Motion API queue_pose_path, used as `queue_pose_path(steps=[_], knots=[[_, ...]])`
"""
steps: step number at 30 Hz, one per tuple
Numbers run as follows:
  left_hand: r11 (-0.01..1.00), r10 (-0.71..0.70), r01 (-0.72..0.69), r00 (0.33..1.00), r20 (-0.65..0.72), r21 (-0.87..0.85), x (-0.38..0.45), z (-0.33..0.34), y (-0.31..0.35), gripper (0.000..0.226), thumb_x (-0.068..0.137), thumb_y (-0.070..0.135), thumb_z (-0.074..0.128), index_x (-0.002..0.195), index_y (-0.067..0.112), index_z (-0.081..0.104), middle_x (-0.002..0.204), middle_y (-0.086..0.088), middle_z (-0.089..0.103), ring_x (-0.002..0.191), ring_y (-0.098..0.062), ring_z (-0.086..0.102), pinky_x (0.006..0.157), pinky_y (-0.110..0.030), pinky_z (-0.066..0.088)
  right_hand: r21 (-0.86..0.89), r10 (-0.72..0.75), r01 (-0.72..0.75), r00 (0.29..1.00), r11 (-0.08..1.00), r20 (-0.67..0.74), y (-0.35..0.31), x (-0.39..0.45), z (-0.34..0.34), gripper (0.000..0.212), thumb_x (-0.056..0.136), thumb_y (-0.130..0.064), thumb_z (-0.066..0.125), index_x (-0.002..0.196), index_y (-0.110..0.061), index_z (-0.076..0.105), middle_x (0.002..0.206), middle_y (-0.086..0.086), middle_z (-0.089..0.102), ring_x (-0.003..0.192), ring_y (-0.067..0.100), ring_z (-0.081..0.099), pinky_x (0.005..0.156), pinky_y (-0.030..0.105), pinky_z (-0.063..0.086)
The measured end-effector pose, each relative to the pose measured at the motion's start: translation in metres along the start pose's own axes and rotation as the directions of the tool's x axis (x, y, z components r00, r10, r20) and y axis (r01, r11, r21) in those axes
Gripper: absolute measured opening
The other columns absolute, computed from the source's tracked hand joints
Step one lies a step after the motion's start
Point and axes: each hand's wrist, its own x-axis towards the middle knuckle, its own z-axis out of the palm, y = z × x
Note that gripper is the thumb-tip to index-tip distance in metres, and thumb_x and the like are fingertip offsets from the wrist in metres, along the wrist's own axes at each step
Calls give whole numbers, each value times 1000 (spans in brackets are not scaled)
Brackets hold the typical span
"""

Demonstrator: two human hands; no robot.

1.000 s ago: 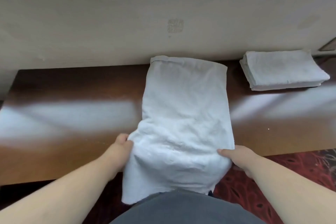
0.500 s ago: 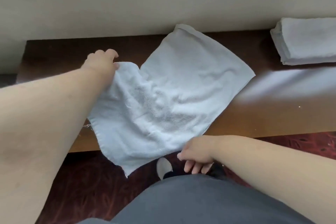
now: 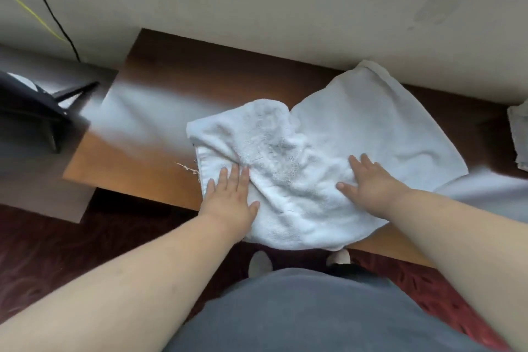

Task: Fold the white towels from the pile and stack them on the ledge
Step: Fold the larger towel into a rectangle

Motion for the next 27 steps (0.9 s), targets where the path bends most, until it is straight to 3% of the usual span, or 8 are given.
queue_pose_path(steps=[6,12,16,18,20,23,25,27], knots=[[991,-109,101,990,89,93,51,-64,-40,78,96,49,24,156,15,-15,164,-4,-16,150,-33,-8,121,-47,6,19,141,-147,973,989,185,-51,-7,-10,105,84,-84,31,157,-24,-15,164,16,-17,144,42,30,116,48,28],[959,-146,126,987,62,252,110,-117,-60,75,96,41,25,155,17,-15,164,1,-18,151,-29,-9,120,-49,7,117,17,-48,966,992,259,-62,-16,-15,100,81,-84,36,158,-35,-5,167,8,4,141,35,37,111,45,34],[954,-169,157,985,28,254,131,-138,-55,67,98,36,20,156,12,-2,165,-4,-2,149,-31,8,118,-51,17,374,-31,22,999,927,17,-19,-4,-45,65,93,-60,52,149,-30,38,135,-5,58,117,19,58,91,27,44],[970,-164,160,986,10,182,128,-144,-45,56,96,33,31,149,13,27,154,-6,30,138,-30,32,112,-48,30,462,90,11,976,887,-196,17,8,-66,45,95,-47,56,135,-27,56,108,-14,63,99,14,60,77,21,43],[978,-209,208,973,-101,-23,121,-143,-31,33,91,23,42,122,21,53,129,-6,56,120,-31,51,104,-44,42,517,230,12,887,856,-401,56,26,-90,40,92,-39,60,128,-23,61,114,-5,61,105,20,59,83,23,42],[879,-380,241,875,-298,-412,105,-133,-5,52,82,8,46,130,29,46,129,-6,56,115,-35,53,90,-42,47,617,405,-74,814,784,-417,99,58,-119,60,84,-45,66,137,-20,51,133,9,50,122,31,51,94,36,44],[859,-379,251,898,-224,-447,99,-123,11,74,84,10,46,151,32,24,153,0,35,134,-32,40,99,-46,44,677,448,-174,857,715,-253,113,78,-134,74,80,-52,69,140,-18,44,134,7,51,121,31,53,91,37,47],[886,-320,274,945,-65,-374,100,-113,21,76,88,15,45,156,30,13,161,1,18,143,-31,28,110,-48,36,638,388,-226,913,736,-124,117,91,-144,59,79,-50,69,124,-17,50,118,6,58,102,29,60,73,30,45]])
